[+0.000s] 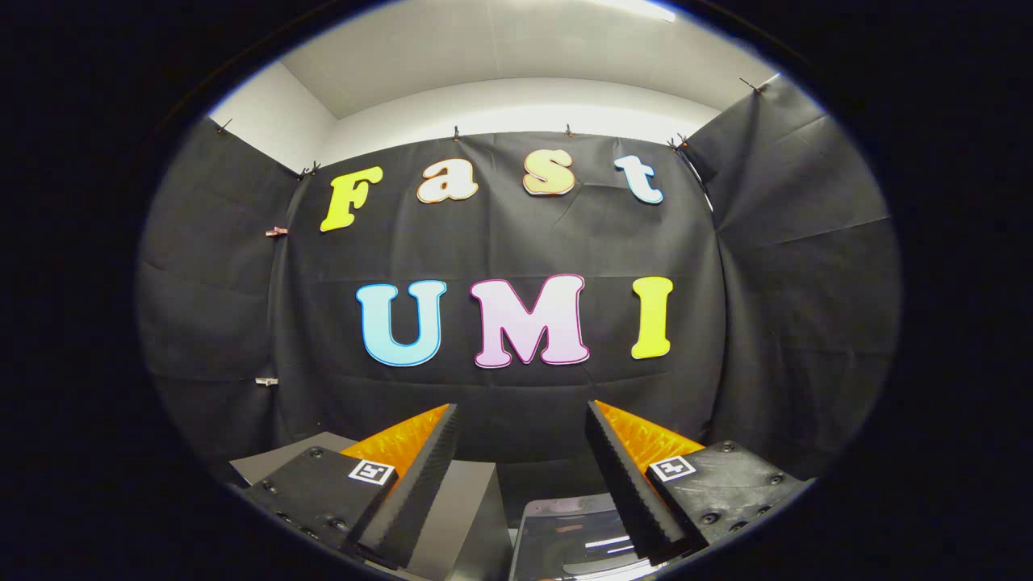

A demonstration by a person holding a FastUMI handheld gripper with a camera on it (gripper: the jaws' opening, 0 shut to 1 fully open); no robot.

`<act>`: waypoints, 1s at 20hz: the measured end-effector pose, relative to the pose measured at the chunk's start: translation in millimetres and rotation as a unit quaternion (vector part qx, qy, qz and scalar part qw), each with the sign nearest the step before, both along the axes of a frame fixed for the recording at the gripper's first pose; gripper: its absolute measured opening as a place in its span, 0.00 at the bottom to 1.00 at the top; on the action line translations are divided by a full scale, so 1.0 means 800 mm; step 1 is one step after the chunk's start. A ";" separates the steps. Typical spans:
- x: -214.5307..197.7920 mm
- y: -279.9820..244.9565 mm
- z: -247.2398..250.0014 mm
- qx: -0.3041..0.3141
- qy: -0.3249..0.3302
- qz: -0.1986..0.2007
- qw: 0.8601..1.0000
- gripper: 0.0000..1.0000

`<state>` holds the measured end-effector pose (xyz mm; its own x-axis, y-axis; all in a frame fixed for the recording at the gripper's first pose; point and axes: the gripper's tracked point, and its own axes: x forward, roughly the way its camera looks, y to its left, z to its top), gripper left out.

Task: Put the clothes into the washing machine and then close the washing machine lid.

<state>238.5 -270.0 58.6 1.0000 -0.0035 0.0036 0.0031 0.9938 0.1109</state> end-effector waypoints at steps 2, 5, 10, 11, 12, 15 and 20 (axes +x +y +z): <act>0.001 0.001 -0.005 -0.001 0.004 0.001 1.000 0.99; 0.002 0.001 -0.005 0.008 0.005 0.002 1.000 0.99; -0.004 0.006 -0.011 0.003 0.015 0.012 1.000 0.99; -0.004 0.010 -0.009 0.000 0.014 0.018 1.000 0.99; -0.006 0.015 -0.009 -0.006 0.014 0.024 1.000 0.98; -0.003 0.027 -0.010 -0.015 0.018 0.041 0.999 0.99; 0.001 0.030 -0.010 -0.004 0.026 0.031 0.999 0.99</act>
<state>239.4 -246.4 50.2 0.9971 0.0589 -0.0485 -0.0536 0.9931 0.1041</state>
